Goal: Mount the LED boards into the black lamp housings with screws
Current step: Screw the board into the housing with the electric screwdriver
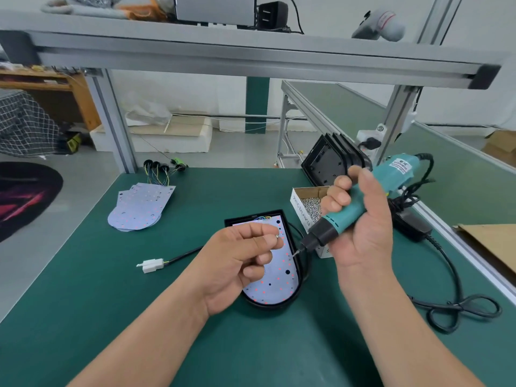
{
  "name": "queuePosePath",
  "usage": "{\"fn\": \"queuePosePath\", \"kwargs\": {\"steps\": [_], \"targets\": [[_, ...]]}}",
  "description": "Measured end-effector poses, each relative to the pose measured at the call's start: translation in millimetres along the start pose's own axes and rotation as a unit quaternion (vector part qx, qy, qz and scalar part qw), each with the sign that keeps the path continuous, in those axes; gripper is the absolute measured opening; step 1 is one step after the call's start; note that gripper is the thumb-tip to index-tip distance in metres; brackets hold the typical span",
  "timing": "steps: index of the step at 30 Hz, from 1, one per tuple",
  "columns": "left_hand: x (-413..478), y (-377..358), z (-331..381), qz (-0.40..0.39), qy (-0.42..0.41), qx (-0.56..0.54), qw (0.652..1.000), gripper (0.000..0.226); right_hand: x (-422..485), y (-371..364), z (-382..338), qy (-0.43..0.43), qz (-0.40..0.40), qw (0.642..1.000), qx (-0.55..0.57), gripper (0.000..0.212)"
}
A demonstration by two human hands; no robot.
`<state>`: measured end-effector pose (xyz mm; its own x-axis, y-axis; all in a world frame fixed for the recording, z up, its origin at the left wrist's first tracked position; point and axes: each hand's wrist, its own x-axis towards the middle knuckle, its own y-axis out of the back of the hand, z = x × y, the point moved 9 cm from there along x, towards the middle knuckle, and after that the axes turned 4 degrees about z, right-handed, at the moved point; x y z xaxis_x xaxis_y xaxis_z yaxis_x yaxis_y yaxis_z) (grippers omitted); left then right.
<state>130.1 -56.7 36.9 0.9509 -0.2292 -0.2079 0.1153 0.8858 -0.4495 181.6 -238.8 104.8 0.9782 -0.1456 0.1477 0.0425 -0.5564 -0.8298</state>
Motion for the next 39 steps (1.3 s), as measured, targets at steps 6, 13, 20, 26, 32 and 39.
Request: {"fn": "queuePosePath", "kwargs": {"steps": [6,13,20,26,32,39], "targets": [[1,-1,-8,0.020,0.011,0.005,1.000,0.011,0,4,-6,0.028,0.033,0.999,0.030,0.010],[0,-1,-9,0.025,0.011,0.007,1.000,0.012,-1,2,-10,0.041,0.024,0.999,0.027,0.010],[-1,-1,-10,0.034,0.011,0.006,0.999,0.014,-2,-1,-11,0.040,0.017,0.999,0.028,0.007],[-1,-1,-10,0.040,0.010,0.003,0.999,0.014,-1,-1,-12,0.043,0.010,0.998,0.037,0.006],[-2,-1,-8,0.050,0.007,0.020,0.999,0.016,-1,-1,-11,0.042,0.005,0.998,0.037,0.007],[-3,1,-5,0.061,-0.017,0.051,0.997,0.014,0,-1,-9,0.044,-0.006,0.999,0.008,0.009]]}}
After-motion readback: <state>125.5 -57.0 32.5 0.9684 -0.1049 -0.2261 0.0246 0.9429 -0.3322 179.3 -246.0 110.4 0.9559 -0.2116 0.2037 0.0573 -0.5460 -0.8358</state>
